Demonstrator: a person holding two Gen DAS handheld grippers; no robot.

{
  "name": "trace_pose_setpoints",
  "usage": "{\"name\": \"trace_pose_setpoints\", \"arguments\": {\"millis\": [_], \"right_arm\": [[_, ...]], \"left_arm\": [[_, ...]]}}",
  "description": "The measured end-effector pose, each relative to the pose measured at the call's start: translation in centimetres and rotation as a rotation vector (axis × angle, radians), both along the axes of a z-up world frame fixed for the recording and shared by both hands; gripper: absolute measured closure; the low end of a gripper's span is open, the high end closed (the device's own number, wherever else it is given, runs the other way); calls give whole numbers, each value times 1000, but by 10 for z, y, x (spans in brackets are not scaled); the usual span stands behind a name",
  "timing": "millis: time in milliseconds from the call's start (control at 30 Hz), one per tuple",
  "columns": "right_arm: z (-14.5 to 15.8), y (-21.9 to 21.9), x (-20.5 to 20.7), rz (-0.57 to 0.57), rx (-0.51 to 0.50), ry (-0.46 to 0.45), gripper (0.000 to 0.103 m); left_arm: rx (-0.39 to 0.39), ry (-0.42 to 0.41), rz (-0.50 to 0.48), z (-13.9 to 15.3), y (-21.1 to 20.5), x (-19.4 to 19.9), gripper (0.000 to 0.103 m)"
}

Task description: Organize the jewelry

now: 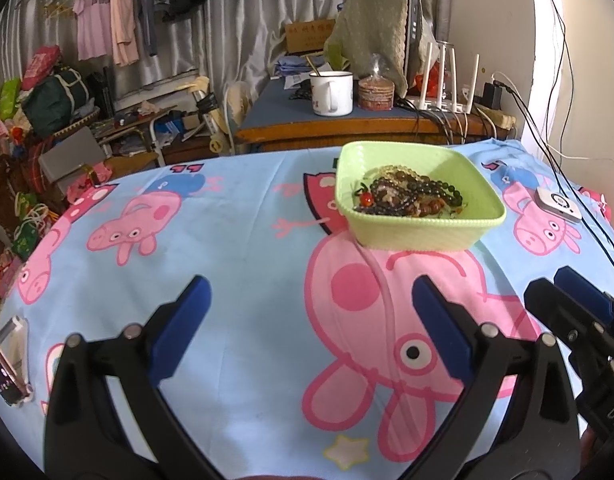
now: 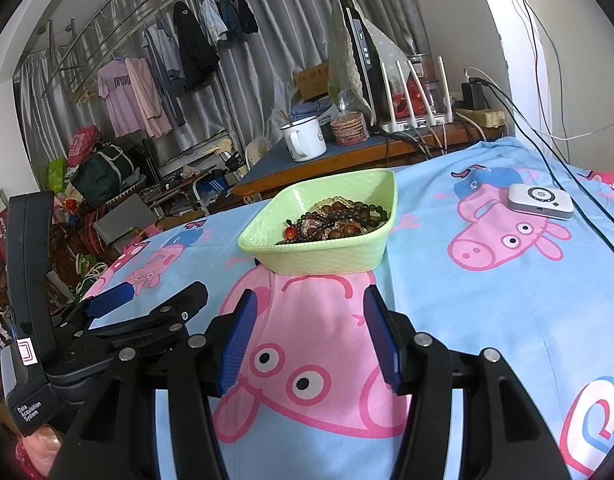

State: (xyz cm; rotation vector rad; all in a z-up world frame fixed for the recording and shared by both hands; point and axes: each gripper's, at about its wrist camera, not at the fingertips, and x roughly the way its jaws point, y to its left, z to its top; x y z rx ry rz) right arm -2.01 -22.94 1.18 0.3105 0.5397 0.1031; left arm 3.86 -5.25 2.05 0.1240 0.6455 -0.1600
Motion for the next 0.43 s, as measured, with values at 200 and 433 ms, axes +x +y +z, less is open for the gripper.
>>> {"name": "trace_pose_setpoints", "arguments": {"millis": [200, 433], "right_arm": [[-1, 0, 0, -1, -1, 1, 80], [0, 1, 2, -5, -10, -1, 80]], "left_arm": [[-2, 6, -9, 0, -1, 2, 7], [-13, 13, 3, 2, 5, 2, 7]]}}
